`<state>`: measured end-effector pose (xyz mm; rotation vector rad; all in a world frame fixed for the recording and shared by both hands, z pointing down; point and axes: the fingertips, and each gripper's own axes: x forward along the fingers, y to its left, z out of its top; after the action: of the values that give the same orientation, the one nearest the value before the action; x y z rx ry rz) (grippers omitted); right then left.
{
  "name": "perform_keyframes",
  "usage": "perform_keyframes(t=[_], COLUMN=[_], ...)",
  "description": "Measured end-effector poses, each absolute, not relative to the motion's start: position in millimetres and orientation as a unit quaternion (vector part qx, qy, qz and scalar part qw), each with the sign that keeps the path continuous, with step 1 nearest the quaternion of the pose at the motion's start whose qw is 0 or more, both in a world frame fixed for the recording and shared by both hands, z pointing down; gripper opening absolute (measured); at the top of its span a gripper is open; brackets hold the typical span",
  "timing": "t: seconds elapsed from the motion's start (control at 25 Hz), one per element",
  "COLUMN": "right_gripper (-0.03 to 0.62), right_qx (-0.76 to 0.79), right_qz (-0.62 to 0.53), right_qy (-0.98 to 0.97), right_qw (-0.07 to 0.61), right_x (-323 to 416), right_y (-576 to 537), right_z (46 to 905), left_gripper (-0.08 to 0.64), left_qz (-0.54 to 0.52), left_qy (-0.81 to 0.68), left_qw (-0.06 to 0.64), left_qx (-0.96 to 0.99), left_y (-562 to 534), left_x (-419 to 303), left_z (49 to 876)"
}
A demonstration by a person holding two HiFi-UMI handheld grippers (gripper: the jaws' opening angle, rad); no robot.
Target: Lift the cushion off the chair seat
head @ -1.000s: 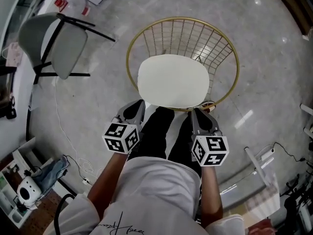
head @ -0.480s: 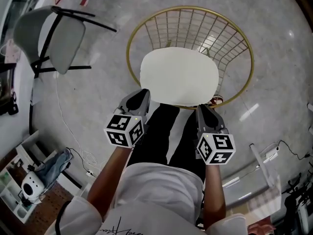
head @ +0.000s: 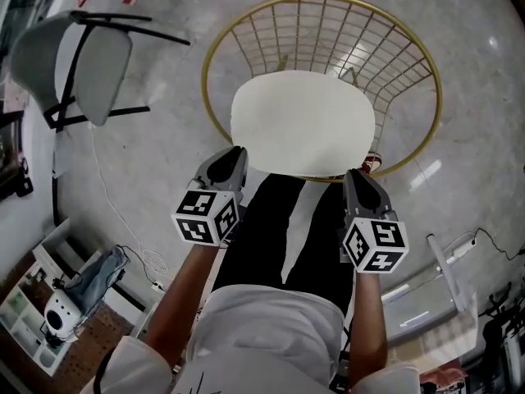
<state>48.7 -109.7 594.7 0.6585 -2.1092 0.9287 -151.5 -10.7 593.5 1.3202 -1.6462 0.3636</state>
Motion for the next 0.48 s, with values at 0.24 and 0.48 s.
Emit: perform_keyframes(t=[0.24, 0.48], right_gripper=[0.029, 0.029], right_qx=[0.26, 0.247], right_qz=[0.376, 0.382], right_qy=[-0.81, -0.808], right_qw=[0.368, 0.375], right_x=[51.8, 34.7], right_y=[-109.5, -101.7], right_z=[617.6, 638.0], left_gripper=[0.041, 0.055], left_qz=[0.17, 0.169], left_qy=[-0.674, -0.675], left_qw=[0.482, 0.492], left_qx=[0.533, 0.524], left_y=[-12.9, -16.6], left_x=[-156.5, -168.8], left_z=[619.6, 641.7])
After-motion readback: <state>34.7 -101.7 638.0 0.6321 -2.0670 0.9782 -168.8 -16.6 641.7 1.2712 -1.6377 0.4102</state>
